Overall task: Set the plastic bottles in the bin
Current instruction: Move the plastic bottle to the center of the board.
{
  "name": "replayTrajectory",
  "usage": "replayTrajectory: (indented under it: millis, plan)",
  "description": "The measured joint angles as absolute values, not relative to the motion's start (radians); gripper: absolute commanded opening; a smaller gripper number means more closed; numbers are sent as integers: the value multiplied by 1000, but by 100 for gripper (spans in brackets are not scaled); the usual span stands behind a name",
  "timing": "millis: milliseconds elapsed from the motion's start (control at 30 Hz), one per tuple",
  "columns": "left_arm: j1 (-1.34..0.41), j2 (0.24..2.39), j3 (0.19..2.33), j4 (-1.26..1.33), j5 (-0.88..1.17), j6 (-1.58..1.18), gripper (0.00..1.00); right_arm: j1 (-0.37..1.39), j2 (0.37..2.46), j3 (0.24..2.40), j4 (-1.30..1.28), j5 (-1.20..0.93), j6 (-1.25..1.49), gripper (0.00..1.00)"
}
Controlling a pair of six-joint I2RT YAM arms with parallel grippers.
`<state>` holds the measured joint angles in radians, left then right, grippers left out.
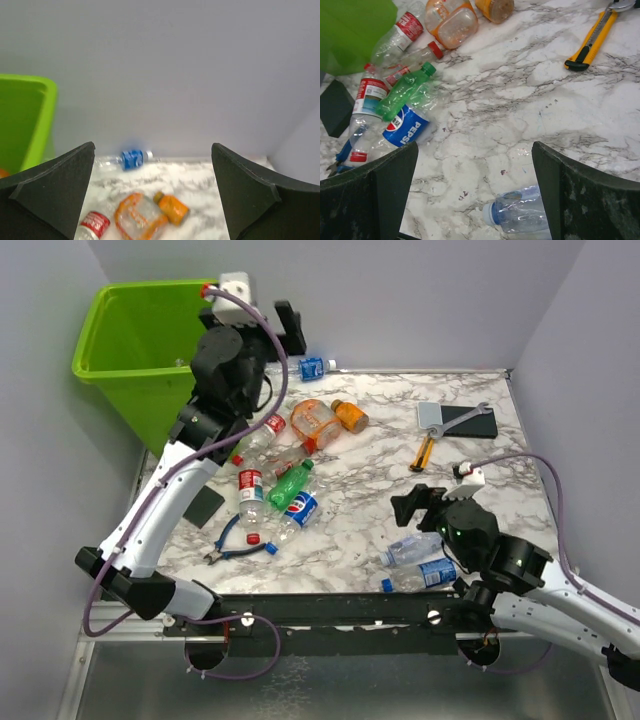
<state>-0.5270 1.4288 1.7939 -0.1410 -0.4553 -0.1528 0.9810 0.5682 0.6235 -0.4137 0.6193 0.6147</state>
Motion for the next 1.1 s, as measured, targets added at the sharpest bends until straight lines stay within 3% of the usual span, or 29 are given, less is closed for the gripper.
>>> replayTrajectory:
  millis: [300, 533, 900, 1100]
  plan:
    - [-612, 1274, 1271, -211, -231, -107, 99, 930, 878, 797, -477, 652, 634, 99]
    - [-611, 1052, 857, -178, -164, -207, 99, 557, 1014, 809, -505, 422, 696, 97]
    - [-611, 913, 658, -19, -72, -336, 99, 531, 888, 797, -831, 196, 895, 100]
    - [-613, 926, 650, 7, -37, -377, 99, 531, 844, 664, -889, 162, 1040, 99]
